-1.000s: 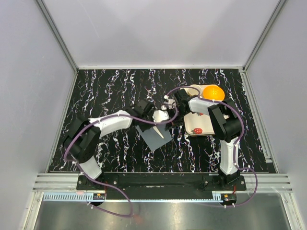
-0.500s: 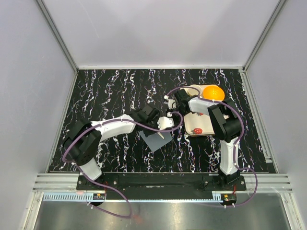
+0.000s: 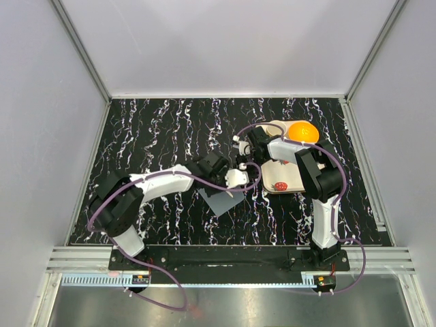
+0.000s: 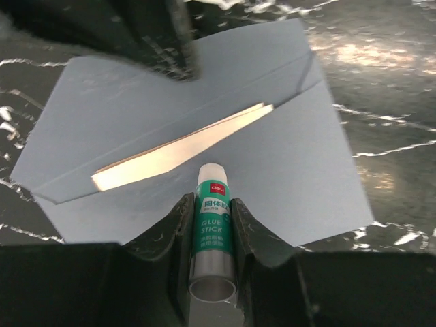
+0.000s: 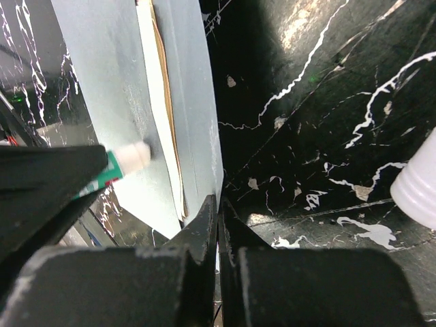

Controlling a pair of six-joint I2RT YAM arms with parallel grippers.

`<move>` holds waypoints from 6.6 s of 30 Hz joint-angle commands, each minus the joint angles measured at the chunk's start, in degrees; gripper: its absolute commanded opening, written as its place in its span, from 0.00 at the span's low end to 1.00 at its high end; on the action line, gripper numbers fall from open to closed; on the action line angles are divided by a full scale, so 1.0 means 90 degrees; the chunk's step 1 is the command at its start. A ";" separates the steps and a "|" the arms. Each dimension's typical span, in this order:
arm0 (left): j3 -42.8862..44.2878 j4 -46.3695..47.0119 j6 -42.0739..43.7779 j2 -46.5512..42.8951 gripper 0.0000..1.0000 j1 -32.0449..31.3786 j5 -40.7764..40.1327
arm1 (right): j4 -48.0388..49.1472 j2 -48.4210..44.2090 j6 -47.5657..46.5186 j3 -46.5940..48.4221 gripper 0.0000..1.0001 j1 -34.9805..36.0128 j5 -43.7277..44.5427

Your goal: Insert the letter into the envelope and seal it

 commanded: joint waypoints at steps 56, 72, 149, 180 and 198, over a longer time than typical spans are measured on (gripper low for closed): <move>0.0562 -0.0407 0.0250 0.0373 0.00 0.0583 -0.0143 | -0.0006 0.0131 -0.0171 0.0167 0.00 0.0061 0.0171; 0.0394 -0.0486 -0.0121 0.0253 0.00 0.0376 -0.0142 | -0.0006 0.0141 -0.0171 0.0167 0.00 0.0061 0.0162; -0.1027 0.2184 -0.5426 -0.1658 0.00 0.3373 0.4915 | -0.0113 -0.0474 -0.0102 0.0098 0.39 0.0061 0.0045; -0.3141 0.9467 -1.0795 0.1007 0.00 0.4294 0.2641 | -0.0123 -0.0494 0.0620 0.0528 0.41 0.0041 -0.0590; -0.2819 1.1134 -1.1449 0.2618 0.00 0.3678 0.1586 | 0.0190 -0.0708 0.0952 0.0157 0.44 0.0051 -0.0609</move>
